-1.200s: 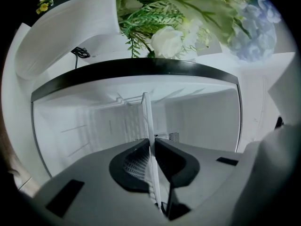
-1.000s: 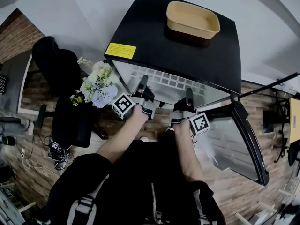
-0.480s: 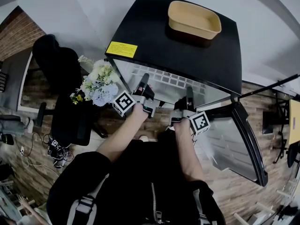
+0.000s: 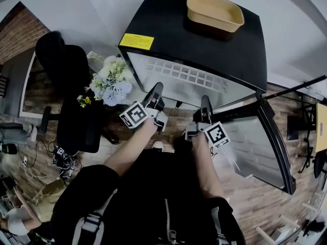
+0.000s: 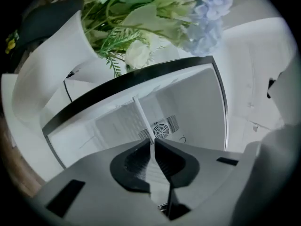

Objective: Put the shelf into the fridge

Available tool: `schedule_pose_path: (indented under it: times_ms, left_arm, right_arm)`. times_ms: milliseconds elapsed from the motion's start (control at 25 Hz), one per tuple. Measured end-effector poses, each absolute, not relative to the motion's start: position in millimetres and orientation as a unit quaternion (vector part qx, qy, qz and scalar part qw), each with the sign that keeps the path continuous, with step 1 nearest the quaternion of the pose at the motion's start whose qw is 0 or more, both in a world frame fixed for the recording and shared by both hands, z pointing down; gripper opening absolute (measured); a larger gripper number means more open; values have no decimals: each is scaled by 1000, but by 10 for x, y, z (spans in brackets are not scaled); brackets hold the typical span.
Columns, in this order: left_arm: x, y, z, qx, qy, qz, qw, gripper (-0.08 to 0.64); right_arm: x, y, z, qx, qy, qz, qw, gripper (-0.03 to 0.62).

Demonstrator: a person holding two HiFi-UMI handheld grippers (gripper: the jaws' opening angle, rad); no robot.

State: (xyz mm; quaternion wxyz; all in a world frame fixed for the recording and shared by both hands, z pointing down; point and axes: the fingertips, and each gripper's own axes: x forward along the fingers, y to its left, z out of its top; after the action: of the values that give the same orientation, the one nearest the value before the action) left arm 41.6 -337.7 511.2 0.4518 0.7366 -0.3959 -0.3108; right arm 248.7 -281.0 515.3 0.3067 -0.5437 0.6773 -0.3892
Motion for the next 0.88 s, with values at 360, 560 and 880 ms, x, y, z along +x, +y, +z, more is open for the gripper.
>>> schedule_pose_path:
  times_ms: [360,560,880]
  left_arm:
    - [491,-3051,5039,837,-408,-155,331,38]
    - [474,-2909,4971,869,-409,-98,258,38]
    - [375,-2750,4788,898,-414,-33,146,38]
  right_arm:
    - [2414,-2466,5164,-585,728,-308,183,4]
    - [2412,-2313,5129,-601,748,-256,119,4]
    - [2409,-2162,5136,-619,758,-201,42,3]
